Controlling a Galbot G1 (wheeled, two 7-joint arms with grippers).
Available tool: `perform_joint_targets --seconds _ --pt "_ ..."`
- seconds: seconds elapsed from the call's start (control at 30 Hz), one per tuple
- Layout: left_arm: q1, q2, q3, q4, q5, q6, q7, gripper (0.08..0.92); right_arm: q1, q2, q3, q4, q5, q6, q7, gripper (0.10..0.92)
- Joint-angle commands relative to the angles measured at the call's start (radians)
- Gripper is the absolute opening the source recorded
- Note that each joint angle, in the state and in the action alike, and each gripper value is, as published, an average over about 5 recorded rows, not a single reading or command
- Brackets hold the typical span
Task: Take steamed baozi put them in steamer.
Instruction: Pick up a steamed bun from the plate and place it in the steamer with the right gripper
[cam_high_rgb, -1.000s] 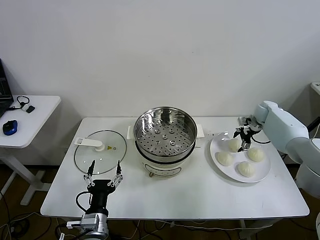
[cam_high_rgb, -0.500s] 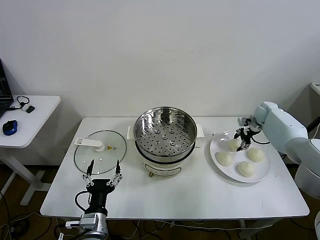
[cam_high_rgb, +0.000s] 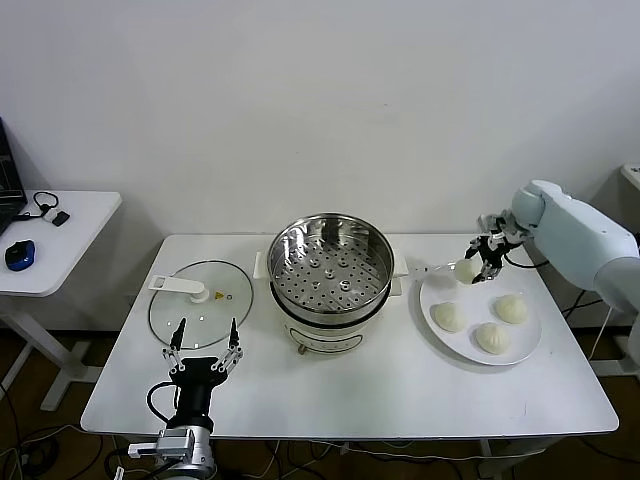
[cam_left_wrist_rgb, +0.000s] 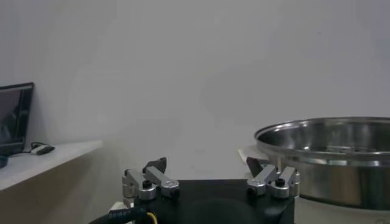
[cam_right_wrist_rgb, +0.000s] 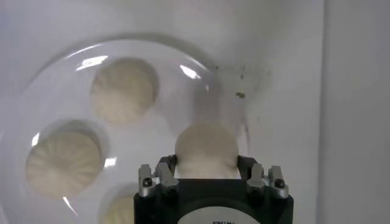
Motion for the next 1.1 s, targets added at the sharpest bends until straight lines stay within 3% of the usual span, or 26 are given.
perform_joint_targets --seconds 0.03,0.23,0.5,0.77,1.1 --pt "0.000 -0.021 0.003 -0.001 0.001 -0.001 -0.001 0.823 0.377 -0.062 -0.340 0.409 0.234 0.000 0.013 0.662" --pt "-0.002 -0.022 0.007 0.004 0.001 -0.002 -0.002 0.823 0.504 -0.007 -0.384 0.531 0.259 0.080 0.051 0.664" --pt "-0.001 -0.024 0.014 0.004 0.004 -0.003 -0.005 0.823 0.503 0.082 -0.381 0.566 0.129 0.336 0.213 0.670" --pt "-0.005 -0.028 0.015 0.012 0.004 -0.005 -0.007 0.823 0.410 0.246 -0.351 0.359 -0.107 0.675 0.430 0.670" --pt "-0.005 -0.031 0.008 0.008 -0.004 -0.006 -0.008 0.823 0.342 0.420 -0.413 0.140 -0.179 0.690 0.471 0.670"
